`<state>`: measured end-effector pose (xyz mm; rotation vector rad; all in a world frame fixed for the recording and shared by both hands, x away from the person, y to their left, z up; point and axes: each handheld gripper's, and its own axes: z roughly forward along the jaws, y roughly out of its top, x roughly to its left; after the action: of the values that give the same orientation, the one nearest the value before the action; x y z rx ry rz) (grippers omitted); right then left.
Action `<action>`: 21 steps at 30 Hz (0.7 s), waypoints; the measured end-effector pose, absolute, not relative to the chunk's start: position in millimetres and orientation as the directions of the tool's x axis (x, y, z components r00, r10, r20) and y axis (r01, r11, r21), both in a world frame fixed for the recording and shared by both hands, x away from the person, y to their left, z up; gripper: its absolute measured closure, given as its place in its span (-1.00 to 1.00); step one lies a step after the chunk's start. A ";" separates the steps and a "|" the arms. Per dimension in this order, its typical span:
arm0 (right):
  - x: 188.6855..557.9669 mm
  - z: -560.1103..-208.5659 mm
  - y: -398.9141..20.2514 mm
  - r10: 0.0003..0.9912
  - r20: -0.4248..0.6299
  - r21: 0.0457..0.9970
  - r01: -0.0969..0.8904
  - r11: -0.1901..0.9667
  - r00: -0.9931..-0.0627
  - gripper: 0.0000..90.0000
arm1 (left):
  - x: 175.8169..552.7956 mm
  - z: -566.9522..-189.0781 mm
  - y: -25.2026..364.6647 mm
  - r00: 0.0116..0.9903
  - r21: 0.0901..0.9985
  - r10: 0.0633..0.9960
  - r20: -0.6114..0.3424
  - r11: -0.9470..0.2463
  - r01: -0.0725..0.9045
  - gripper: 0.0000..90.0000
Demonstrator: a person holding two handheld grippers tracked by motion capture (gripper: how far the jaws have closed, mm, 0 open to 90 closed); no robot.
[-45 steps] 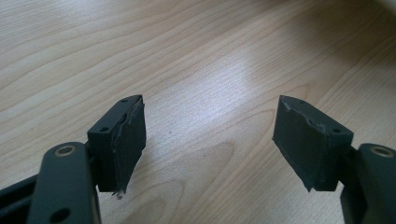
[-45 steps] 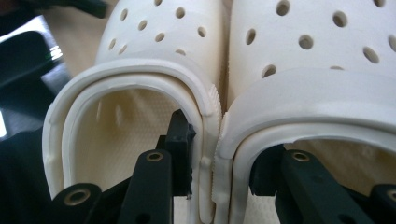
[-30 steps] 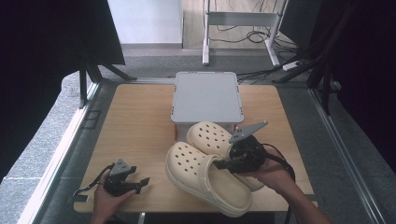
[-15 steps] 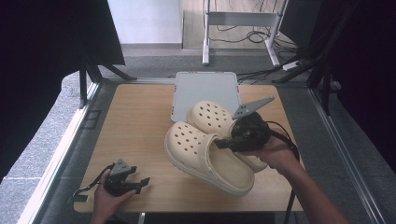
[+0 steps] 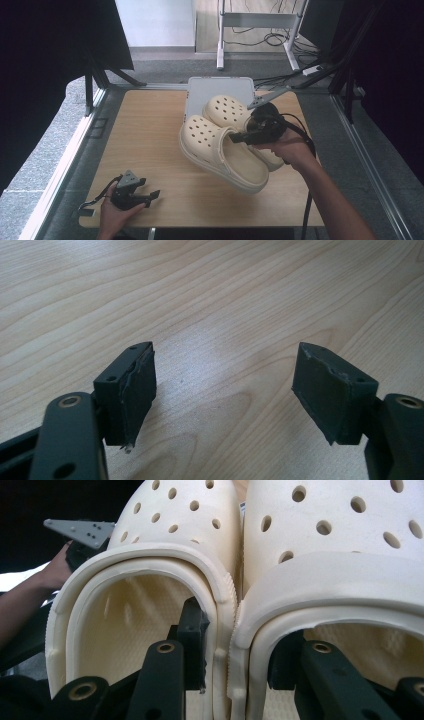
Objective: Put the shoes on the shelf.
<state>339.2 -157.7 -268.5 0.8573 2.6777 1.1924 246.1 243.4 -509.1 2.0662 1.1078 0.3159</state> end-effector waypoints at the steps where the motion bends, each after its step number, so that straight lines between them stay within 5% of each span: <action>1: 340.8 -267.9 -157.7 0.528 0.142 0.710 0.457 0.535 -0.838 0.50 | 245.9 -508.5 243.8 0.596 0.719 0.792 -0.134 -0.336 0.608 -0.42; 21: 406.8 -257.3 -152.5 0.656 0.158 0.707 0.548 0.447 -0.738 0.50 | 245.9 -508.3 244.0 0.594 0.721 0.793 -0.133 -0.334 0.607 -0.42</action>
<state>406.8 -152.5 -257.3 1.0685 2.5518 1.1683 245.9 244.0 -508.3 2.0616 1.1065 0.3113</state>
